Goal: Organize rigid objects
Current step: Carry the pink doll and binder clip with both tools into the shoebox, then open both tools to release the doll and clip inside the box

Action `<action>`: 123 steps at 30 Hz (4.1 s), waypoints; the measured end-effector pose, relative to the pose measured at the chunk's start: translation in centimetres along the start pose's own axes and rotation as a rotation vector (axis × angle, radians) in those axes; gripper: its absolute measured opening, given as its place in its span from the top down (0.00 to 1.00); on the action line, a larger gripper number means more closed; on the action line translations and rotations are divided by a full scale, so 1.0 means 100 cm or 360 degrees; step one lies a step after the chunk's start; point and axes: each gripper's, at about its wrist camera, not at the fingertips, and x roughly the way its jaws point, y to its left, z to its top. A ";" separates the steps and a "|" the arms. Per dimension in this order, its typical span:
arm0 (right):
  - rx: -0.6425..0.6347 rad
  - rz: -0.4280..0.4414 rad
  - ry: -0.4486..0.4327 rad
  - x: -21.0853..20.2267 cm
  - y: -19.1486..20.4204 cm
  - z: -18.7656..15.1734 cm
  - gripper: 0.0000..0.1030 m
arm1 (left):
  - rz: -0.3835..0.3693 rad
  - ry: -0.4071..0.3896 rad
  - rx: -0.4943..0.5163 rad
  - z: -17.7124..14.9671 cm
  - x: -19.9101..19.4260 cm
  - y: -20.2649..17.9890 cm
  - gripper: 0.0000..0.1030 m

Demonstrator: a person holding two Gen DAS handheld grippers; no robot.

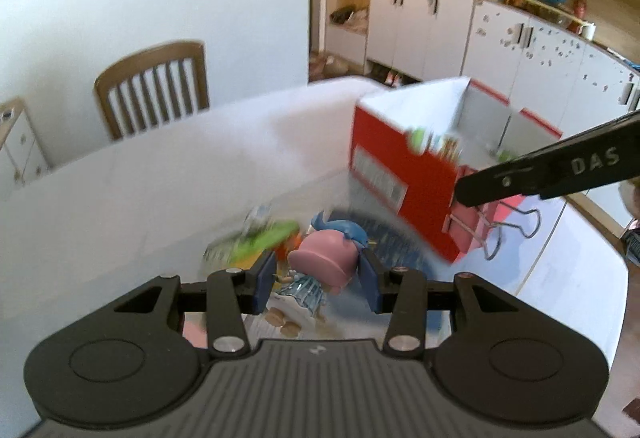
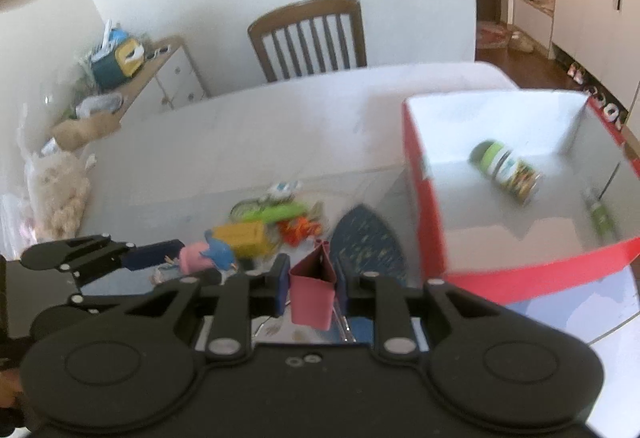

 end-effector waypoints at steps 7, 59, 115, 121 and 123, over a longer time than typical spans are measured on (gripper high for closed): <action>0.0044 -0.0043 -0.0083 -0.017 -0.051 0.021 0.78 | -0.0077 -0.0054 0.0022 0.046 0.012 -0.043 0.58; -0.0126 -0.0133 0.0157 0.063 -0.253 0.041 0.78 | 0.0155 0.0700 -0.0142 0.144 0.285 -0.172 0.57; -0.0050 -0.0091 0.0049 -0.015 -0.219 0.031 0.45 | -0.0074 0.0311 -0.0306 0.141 0.143 -0.162 0.46; -0.0076 -0.0095 -0.0005 -0.030 -0.203 0.026 0.38 | -0.0084 0.0259 -0.0308 0.130 0.116 -0.150 0.46; -0.0079 -0.0096 -0.0013 -0.032 -0.197 0.023 0.37 | -0.0086 0.0243 -0.0313 0.125 0.110 -0.145 0.43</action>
